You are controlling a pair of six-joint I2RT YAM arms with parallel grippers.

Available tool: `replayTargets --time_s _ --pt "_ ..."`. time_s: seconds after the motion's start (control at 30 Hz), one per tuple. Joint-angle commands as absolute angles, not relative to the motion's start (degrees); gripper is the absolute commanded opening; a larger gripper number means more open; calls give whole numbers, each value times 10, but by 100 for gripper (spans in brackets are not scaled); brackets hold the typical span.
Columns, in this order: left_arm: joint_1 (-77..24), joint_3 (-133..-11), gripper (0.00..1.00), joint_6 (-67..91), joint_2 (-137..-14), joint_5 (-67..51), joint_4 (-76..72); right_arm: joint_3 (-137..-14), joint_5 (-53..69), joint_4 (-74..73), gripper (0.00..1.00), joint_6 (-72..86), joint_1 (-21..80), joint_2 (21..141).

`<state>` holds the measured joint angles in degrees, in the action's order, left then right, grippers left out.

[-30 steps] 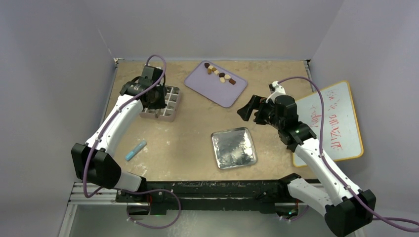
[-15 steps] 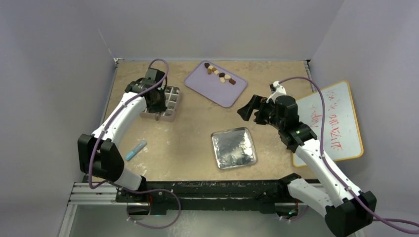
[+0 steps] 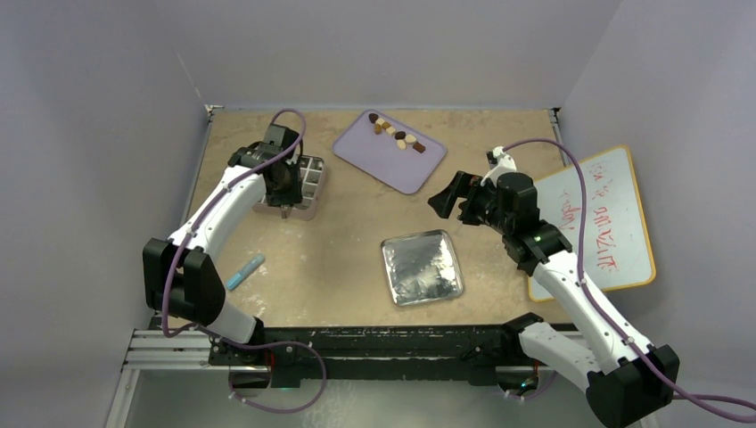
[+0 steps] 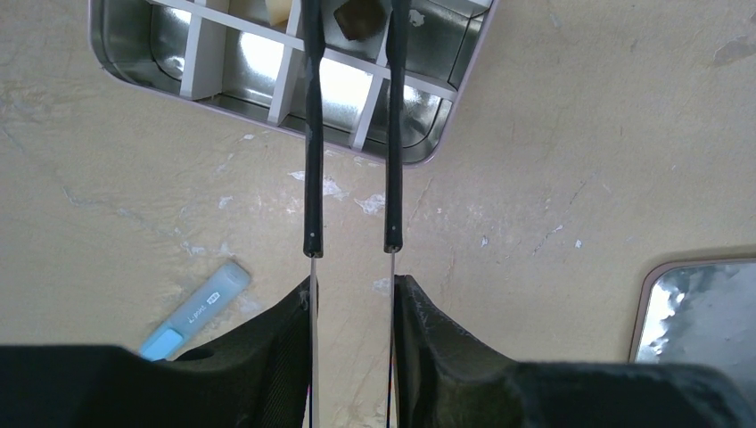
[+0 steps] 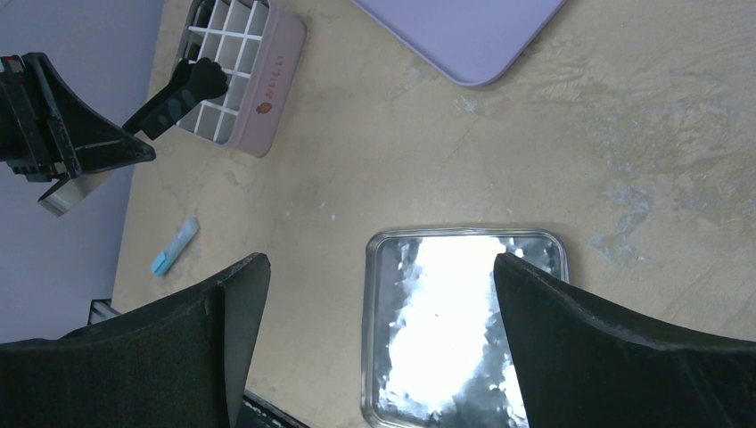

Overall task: Pack the chocolate
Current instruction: Pick up the fake chocolate from the plate.

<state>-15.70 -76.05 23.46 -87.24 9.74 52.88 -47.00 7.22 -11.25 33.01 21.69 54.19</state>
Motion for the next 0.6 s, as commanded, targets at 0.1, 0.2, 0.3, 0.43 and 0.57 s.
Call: replayTargets --time_s 0.1,0.2,0.3,0.43,0.57 --pt "-151 -777 33 239 -853 106 525 -472 74 -100 97 329 218 528" --pt "-151 -801 32 230 -852 99 516 -469 73 -101 97 329 218 523" --pt "-152 -838 31 219 -866 75 505 -464 73 -98 97 331 218 517" --pt "-154 -899 29 210 -904 48 498 -460 72 -96 97 332 218 513" --pt "-166 -961 27 200 -950 24 476 -463 70 -98 97 331 218 512"
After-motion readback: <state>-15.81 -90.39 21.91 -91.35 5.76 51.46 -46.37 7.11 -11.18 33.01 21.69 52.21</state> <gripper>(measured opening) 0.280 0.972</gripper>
